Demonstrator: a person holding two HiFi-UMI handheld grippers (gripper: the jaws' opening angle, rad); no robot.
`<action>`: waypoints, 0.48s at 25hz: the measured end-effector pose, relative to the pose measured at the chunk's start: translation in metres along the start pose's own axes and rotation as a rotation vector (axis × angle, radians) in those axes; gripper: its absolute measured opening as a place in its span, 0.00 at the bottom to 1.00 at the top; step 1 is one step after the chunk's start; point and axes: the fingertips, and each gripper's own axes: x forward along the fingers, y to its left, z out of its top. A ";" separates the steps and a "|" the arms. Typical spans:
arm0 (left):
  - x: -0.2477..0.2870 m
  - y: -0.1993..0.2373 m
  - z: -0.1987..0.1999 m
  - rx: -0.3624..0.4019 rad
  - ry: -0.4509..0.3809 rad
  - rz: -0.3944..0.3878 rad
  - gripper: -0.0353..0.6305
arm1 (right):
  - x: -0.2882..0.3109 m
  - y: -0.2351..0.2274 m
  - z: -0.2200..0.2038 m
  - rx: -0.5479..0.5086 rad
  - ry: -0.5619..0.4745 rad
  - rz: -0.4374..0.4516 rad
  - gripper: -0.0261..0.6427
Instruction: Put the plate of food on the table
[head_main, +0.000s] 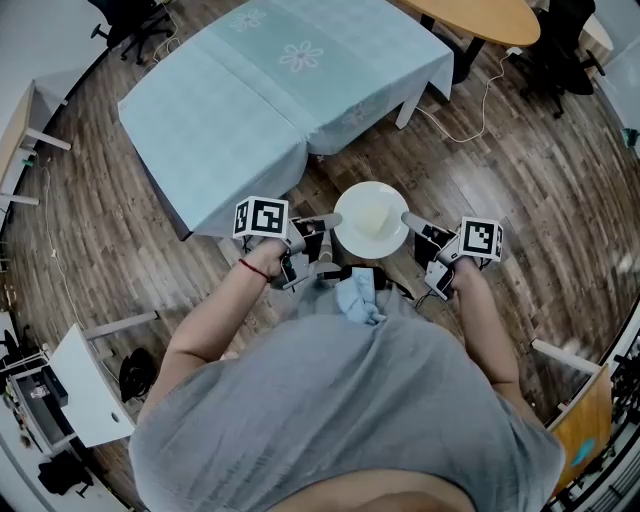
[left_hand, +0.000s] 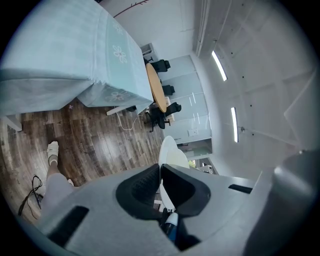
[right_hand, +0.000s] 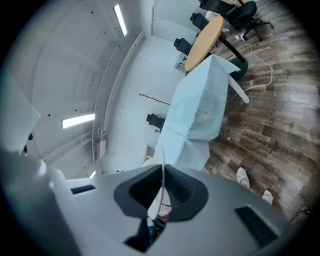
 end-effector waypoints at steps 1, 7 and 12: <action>0.000 0.001 0.008 -0.002 0.000 -0.001 0.10 | 0.005 -0.002 0.006 -0.014 0.003 -0.010 0.10; -0.008 0.007 0.063 -0.002 -0.012 0.003 0.10 | 0.046 0.005 0.045 -0.016 0.006 -0.013 0.10; -0.017 0.017 0.111 -0.011 -0.033 0.010 0.10 | 0.086 0.011 0.078 -0.013 0.026 -0.022 0.10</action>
